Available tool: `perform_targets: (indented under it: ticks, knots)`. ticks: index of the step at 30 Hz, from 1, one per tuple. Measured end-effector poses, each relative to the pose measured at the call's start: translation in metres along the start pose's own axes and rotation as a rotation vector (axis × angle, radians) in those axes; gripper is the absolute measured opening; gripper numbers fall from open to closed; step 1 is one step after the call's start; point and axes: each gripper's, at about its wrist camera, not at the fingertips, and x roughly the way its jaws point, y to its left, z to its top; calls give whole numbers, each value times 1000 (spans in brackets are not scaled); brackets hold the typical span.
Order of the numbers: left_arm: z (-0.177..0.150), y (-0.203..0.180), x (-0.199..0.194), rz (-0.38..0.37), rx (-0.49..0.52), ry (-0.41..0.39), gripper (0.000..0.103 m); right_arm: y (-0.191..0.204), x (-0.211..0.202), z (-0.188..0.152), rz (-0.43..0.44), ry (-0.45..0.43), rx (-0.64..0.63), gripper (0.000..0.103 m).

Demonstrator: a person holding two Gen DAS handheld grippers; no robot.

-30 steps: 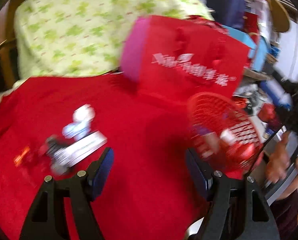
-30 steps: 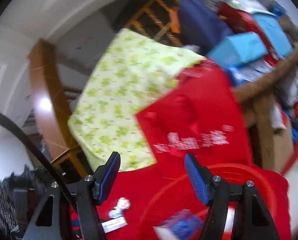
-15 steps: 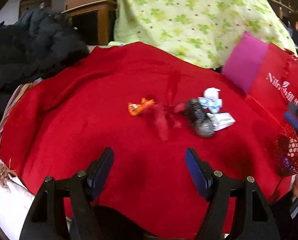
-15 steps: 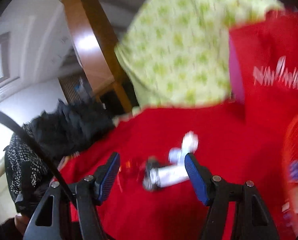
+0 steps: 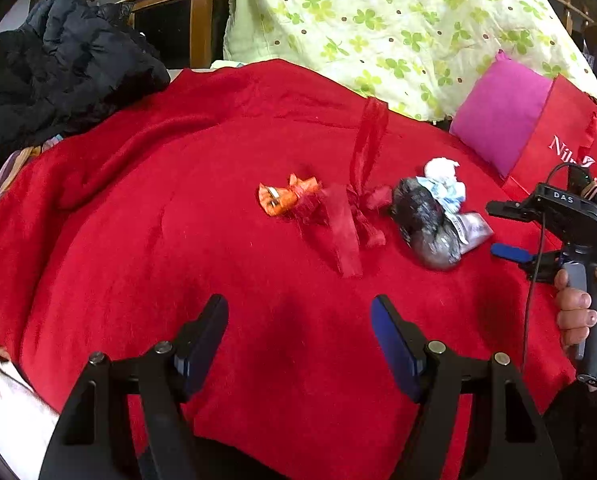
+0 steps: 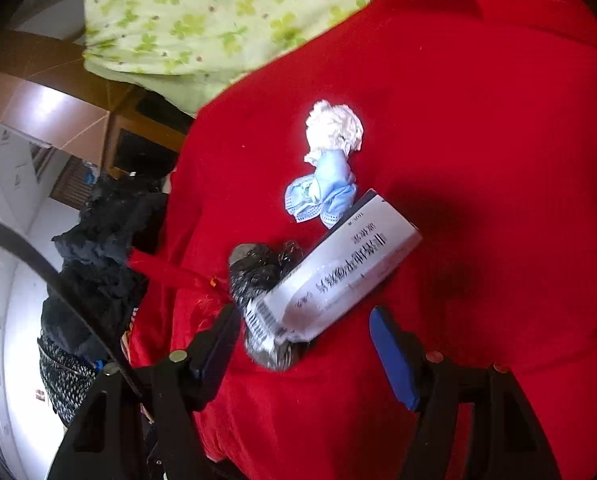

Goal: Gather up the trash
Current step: 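Grasp the black plastic bag with the left tool while the right tool grasps the white medicine box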

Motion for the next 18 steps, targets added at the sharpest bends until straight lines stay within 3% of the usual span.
perform_targets:
  ticks: [9,12,18]
  knots:
    - [23,-15,18,-31,31,3,74,-2,39,22,-121,39,39,71]
    - [26,-31,24,-55,43,11,74,7,42,22,-172,27,-17,67]
    - [31,-61,32,-94,72,22,74,5,37,27,-182,1,-56,54]
